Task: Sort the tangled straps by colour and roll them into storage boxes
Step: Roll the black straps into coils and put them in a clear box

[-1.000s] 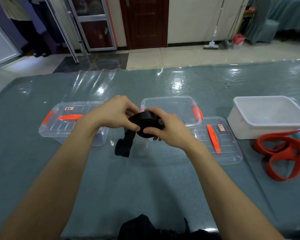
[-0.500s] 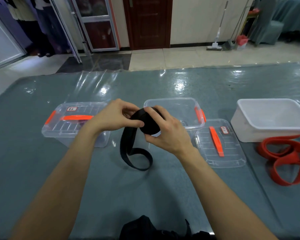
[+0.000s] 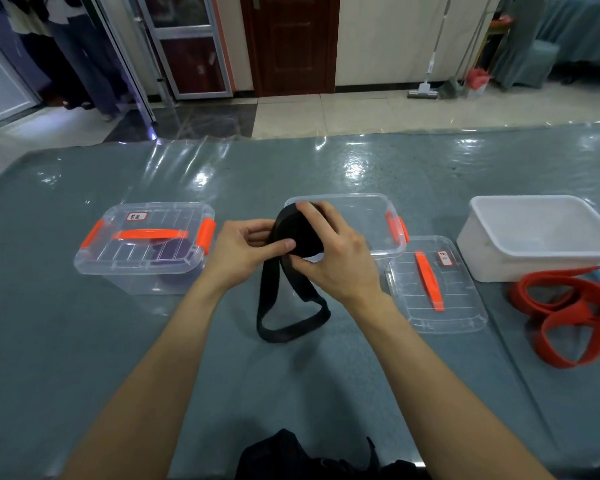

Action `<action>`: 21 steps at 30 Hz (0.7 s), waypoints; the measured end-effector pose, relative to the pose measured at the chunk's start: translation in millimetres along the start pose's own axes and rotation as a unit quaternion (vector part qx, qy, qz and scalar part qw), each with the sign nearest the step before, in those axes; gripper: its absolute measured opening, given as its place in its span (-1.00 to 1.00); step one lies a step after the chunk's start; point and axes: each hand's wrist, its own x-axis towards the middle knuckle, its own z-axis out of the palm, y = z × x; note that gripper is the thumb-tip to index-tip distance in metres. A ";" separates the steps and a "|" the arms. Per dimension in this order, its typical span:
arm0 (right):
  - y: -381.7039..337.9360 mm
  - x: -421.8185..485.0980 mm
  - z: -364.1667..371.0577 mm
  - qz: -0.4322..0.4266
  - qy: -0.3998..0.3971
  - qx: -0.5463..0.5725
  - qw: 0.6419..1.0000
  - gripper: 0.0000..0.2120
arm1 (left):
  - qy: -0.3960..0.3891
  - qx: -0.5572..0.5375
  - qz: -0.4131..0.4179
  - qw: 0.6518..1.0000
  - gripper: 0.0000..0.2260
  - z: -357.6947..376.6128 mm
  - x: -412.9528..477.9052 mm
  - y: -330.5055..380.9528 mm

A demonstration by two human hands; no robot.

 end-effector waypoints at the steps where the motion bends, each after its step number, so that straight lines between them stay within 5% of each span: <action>1: 1.8 0.2 -1.2 0.020 -0.032 0.027 0.999 -0.18 | -0.002 0.000 -0.003 1.000 -0.66 -3.8 1.0 -0.4; 4: 15.6 7.2 -13.2 0.147 -0.175 0.179 0.957 0.01 | -0.031 0.028 -0.017 0.999 -0.60 -21.9 3.0 1.6; 8: 32.7 12.3 -18.0 0.196 -0.242 0.223 0.924 -0.55 | -0.113 0.106 -0.042 0.987 -0.57 -40.4 10.0 12.5; 11: 34.7 8.4 -12.7 0.220 -0.229 0.275 0.907 -0.72 | -0.140 0.153 -0.052 0.977 -0.59 -44.2 15.2 20.6; 21: 34.0 0.1 -14.9 0.244 -0.223 0.325 0.886 -0.51 | -0.159 0.236 -0.039 0.958 -0.63 -37.2 15.5 36.6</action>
